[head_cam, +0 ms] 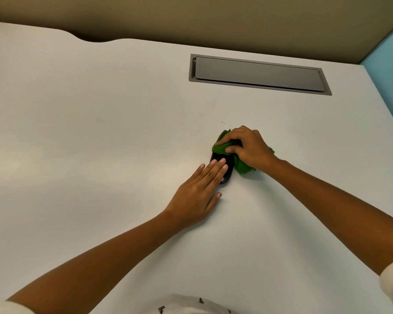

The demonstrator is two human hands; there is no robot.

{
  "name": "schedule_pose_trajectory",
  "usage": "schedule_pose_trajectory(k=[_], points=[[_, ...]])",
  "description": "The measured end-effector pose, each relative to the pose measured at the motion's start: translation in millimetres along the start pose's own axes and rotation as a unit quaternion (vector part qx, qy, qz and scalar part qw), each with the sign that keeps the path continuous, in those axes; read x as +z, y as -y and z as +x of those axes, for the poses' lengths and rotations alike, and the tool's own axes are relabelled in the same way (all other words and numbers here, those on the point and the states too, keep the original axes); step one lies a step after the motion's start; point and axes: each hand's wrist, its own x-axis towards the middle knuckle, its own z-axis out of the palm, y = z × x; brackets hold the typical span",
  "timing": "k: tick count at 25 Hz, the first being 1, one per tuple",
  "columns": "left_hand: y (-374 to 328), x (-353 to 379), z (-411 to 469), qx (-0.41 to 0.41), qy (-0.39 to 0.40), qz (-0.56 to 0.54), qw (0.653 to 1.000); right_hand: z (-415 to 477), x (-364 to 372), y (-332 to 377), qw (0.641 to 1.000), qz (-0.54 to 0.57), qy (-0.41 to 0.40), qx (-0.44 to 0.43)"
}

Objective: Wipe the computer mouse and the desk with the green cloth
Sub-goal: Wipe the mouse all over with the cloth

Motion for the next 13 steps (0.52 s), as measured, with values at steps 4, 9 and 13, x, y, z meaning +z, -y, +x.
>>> schedule_pose_trajectory(k=[4, 9, 13], points=[[0, 3, 0, -0.001, -0.007, 0.006, 1.0, -21, 9, 1, 0.999, 0.031, -0.044, -0.007], [1, 1, 0, 0.004, 0.0, 0.012, 1.0, 1, 10, -4, 0.997, 0.018, -0.061, 0.036], [-1, 2, 0, -0.006, 0.001, 0.013, 1.0, 0, 19, -3, 0.997, -0.018, -0.059, 0.054]])
